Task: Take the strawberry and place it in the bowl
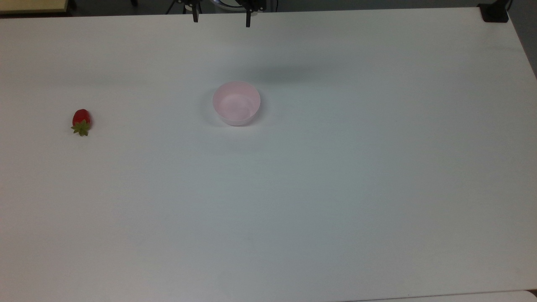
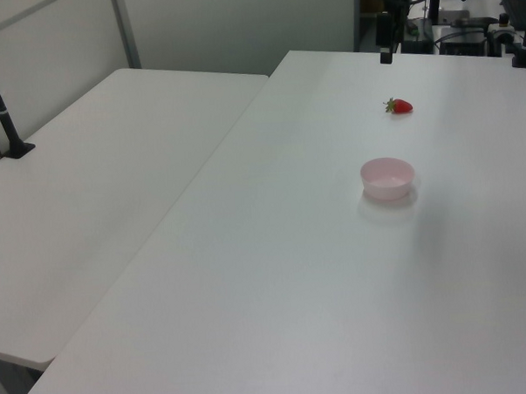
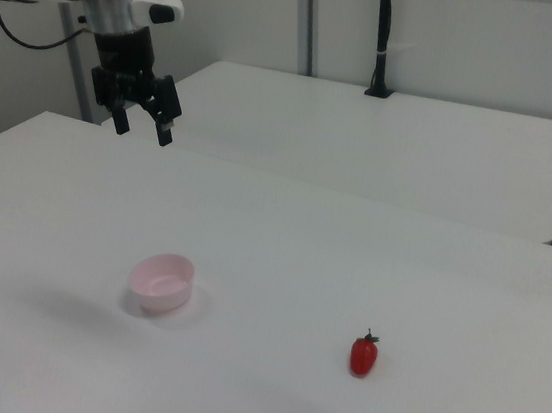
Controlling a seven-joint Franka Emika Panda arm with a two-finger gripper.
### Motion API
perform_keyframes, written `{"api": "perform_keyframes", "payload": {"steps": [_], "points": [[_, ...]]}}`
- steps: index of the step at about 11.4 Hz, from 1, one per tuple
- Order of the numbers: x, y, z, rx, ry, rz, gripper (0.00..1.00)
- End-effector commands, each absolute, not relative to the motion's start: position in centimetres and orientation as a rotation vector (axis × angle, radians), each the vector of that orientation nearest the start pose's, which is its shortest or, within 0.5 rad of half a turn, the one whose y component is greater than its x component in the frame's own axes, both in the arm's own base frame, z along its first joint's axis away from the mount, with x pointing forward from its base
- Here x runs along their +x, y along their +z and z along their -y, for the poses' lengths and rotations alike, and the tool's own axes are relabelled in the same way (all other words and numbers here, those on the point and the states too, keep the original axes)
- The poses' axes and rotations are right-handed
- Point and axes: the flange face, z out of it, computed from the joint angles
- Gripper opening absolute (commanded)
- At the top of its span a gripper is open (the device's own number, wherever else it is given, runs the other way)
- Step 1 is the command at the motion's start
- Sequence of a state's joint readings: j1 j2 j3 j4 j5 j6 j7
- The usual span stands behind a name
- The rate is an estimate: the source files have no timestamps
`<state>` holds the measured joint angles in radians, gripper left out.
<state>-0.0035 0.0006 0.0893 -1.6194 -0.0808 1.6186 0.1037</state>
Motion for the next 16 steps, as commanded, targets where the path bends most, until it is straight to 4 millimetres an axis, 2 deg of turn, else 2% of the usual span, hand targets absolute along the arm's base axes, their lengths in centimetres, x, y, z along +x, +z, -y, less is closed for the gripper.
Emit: {"api": "perform_keyframes", "payload": {"steps": [1,11,16], "points": [[54.9,60.3,-3.9,-3.212,0.028,-0.045,1.0],[54.8,60.5,-3.8,-3.213,0.021,-0.045,1.0],[55.0,60.7,-2.9,-3.215,0.008,-0.049,1.0]]}}
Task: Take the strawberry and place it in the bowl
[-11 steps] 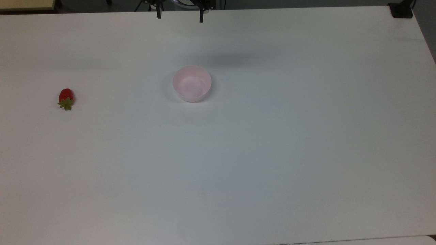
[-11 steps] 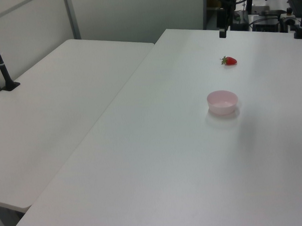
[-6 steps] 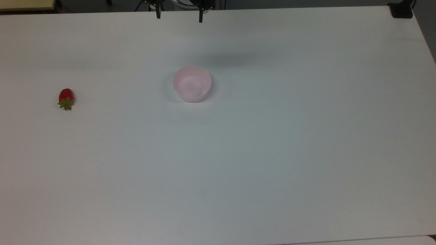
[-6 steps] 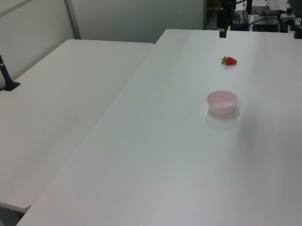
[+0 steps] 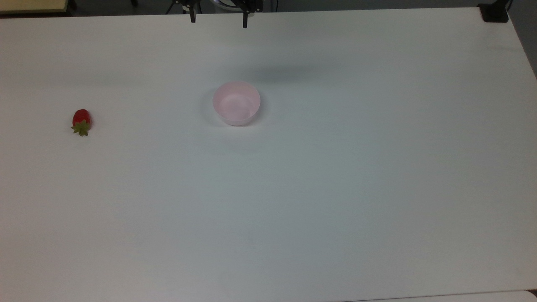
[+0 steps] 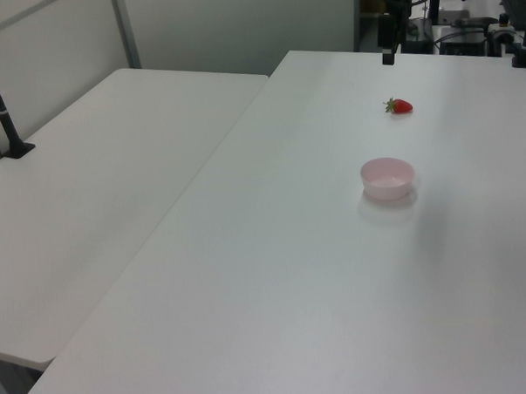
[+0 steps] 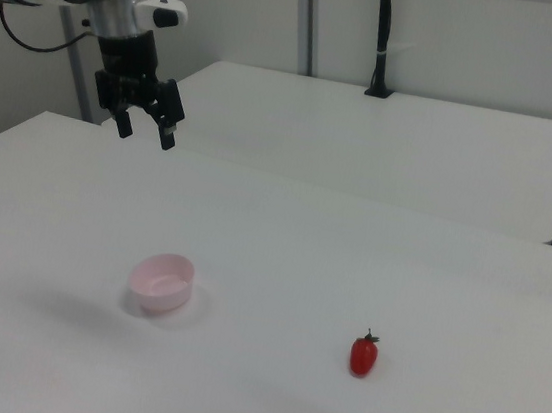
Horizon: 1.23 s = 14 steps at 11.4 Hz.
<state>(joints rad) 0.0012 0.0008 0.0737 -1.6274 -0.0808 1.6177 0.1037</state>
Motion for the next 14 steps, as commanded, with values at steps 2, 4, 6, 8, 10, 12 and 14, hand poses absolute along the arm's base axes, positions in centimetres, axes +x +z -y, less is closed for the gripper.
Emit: {"api": "perform_keyframes", "payload": {"steps": [2,4,6,8,10,12,14], "points": [[55.1,60.7,-2.6,-3.218,0.004,-0.024,1.0],[55.2,60.6,-2.0,-3.218,0.009,0.003,1.0],[55.2,60.6,-1.7,-3.216,0.011,0.04,1.0],[55.4,60.2,-1.4,-3.214,0.021,0.038,1.0],[55.6,59.9,-0.1,-3.206,0.029,0.023,1.0],[55.8,59.6,2.9,-3.197,0.039,0.12,1.0],[56.4,58.8,7.3,-3.195,0.013,0.175,1.0]]}}
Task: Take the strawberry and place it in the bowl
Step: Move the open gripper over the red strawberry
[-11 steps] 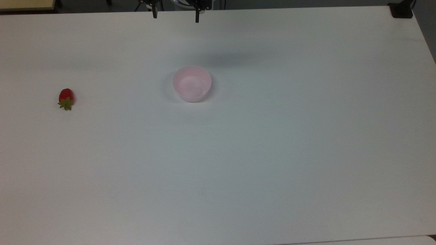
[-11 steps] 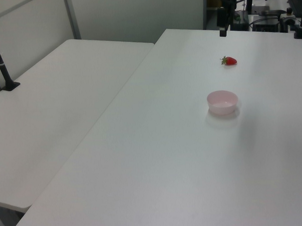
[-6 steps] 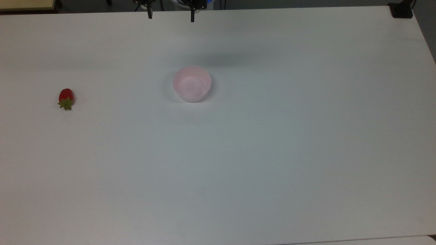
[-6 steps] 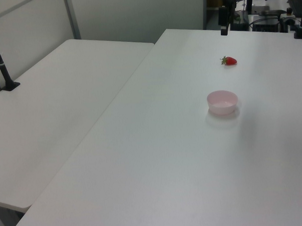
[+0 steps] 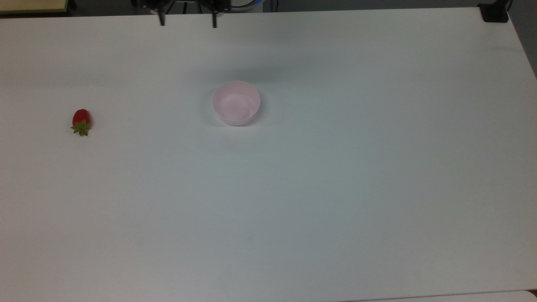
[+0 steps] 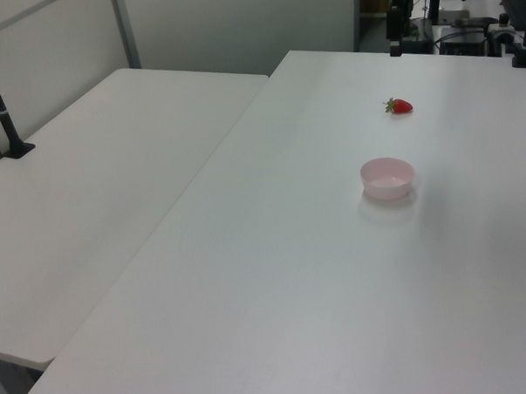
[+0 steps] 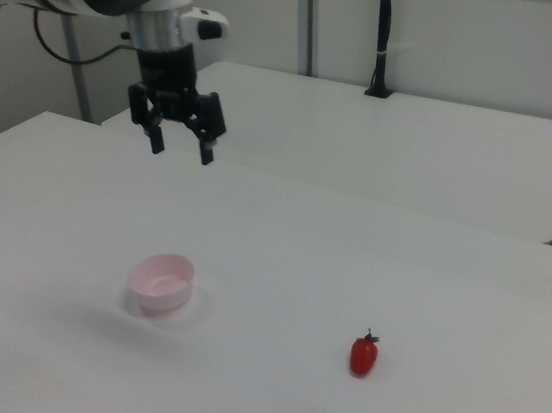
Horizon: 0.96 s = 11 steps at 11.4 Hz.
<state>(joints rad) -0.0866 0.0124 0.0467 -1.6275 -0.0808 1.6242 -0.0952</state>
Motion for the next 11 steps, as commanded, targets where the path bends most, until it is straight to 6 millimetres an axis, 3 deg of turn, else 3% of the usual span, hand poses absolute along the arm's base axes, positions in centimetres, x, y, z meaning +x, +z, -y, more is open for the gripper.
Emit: {"api": "perform_keyframes", "payload": {"steps": [1,3,7,9,11], "points": [[56.5,58.0,9.6,-3.19,0.03,0.173,1.0],[57.2,56.4,14.9,-3.19,0.016,0.174,1.0],[57.5,51.0,24.9,-3.184,0.038,0.203,1.0],[57.8,47.8,28.2,-3.191,0.046,0.182,1.0],[58.3,44.3,30.3,-3.195,0.055,0.149,1.0]]}}
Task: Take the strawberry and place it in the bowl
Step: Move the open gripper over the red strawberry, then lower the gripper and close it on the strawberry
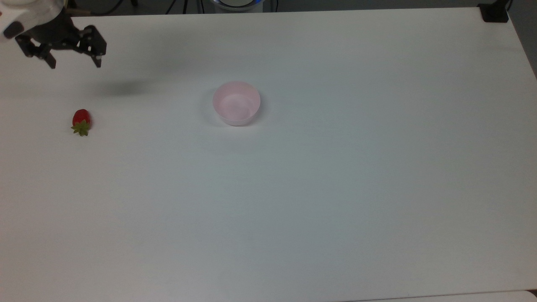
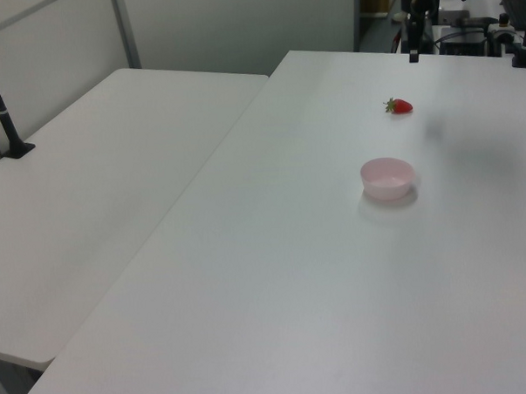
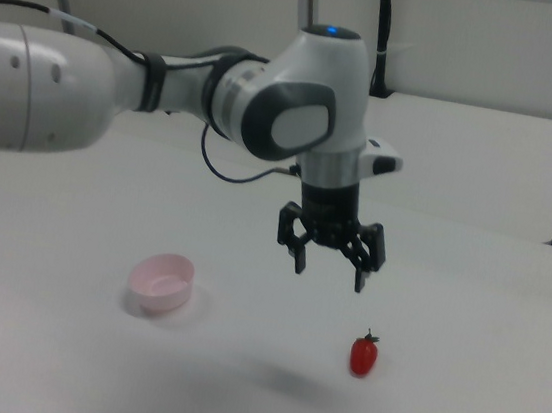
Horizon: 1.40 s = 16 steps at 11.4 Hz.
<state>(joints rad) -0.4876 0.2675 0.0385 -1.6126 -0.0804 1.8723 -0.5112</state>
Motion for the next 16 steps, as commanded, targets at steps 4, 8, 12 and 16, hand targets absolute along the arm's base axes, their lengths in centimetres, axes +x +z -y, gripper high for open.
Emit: {"api": "perform_keyframes", "payload": {"steps": [4,8,12,16], "points": [[59.7,38.7,31.8,-3.233,0.072,0.167,0.98],[60.6,34.1,32.4,-3.265,0.089,0.118,0.73],[61.6,32.1,32.2,-3.284,0.033,0.096,0.61],[62.3,32.1,31.4,-3.288,-0.001,0.044,0.39]]}}
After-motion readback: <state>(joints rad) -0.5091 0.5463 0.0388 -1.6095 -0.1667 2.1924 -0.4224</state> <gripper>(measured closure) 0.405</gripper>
